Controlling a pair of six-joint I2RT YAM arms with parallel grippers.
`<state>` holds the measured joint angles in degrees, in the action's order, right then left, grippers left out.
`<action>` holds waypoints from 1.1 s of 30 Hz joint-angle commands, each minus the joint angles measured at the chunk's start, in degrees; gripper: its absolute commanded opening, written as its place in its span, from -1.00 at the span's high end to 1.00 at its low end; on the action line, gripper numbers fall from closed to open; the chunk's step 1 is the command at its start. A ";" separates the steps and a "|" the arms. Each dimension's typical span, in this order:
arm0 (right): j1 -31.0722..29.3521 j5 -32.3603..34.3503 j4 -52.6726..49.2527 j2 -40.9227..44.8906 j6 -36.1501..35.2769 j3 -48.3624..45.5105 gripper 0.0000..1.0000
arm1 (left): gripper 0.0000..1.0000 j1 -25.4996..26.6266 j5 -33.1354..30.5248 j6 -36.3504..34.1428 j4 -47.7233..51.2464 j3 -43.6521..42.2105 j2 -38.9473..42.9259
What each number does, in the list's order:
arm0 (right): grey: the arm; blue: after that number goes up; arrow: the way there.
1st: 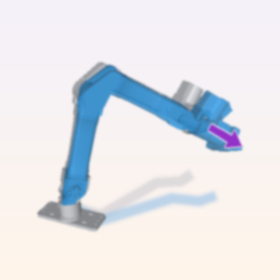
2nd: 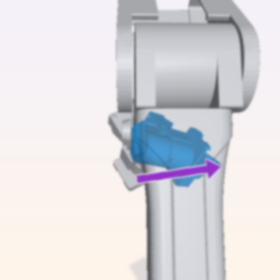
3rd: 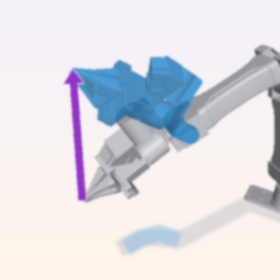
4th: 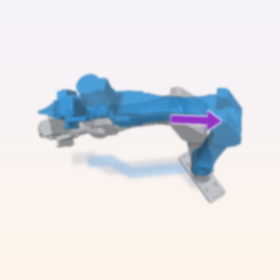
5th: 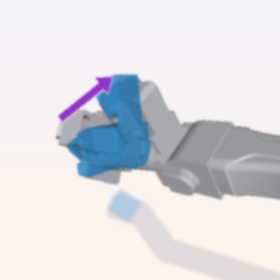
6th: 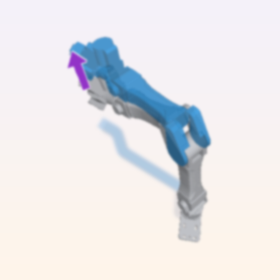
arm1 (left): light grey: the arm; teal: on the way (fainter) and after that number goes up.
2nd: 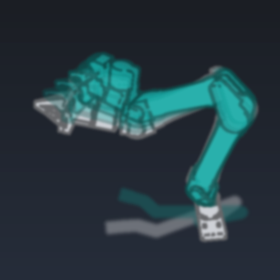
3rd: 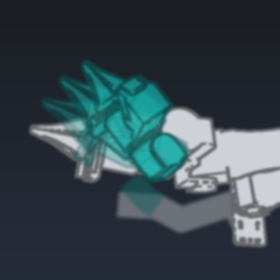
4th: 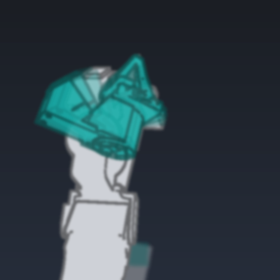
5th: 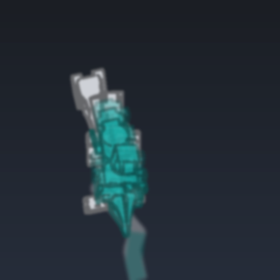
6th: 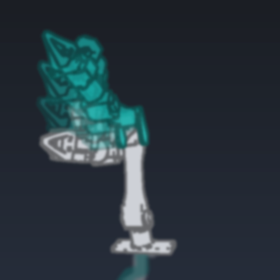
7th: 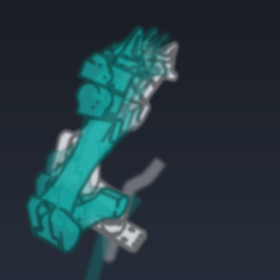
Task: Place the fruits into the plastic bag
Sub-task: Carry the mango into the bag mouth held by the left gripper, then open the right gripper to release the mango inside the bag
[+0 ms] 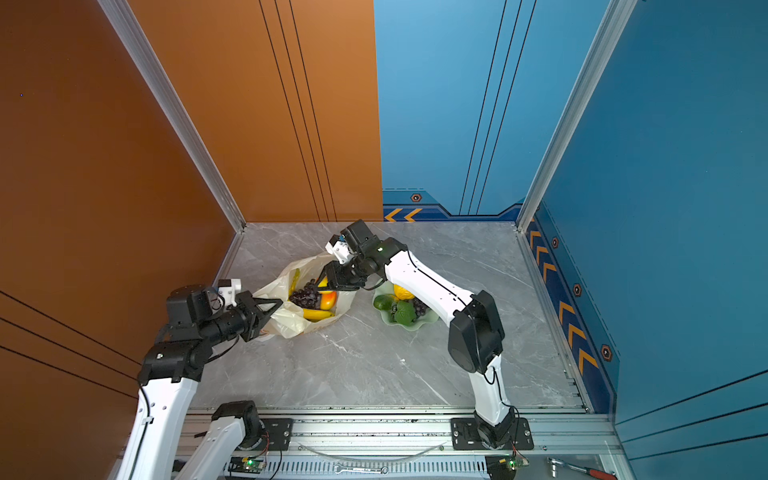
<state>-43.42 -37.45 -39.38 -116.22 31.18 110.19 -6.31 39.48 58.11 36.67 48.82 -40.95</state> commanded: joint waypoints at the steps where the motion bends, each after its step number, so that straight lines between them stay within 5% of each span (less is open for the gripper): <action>1: -0.52 -1.07 1.23 -2.20 0.97 3.80 0.01 | 1.00 0.09 0.06 0.08 -0.67 0.80 0.44; 28: -0.81 3.78 0.90 -22.79 5.70 19.86 -0.05 | 1.00 -0.07 -0.06 0.45 -0.64 0.93 -0.68; 30: -0.86 3.87 0.70 -23.24 5.74 20.47 -0.10 | 1.00 -0.02 0.00 0.43 -0.63 0.96 -0.82; 33: -0.88 4.05 0.35 -23.22 5.50 20.93 -0.43 | 1.00 -0.02 -0.02 0.34 -0.65 1.03 -1.14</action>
<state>-43.94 -34.37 -38.39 -139.00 36.62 128.86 -6.31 39.48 58.33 36.67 48.84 -41.82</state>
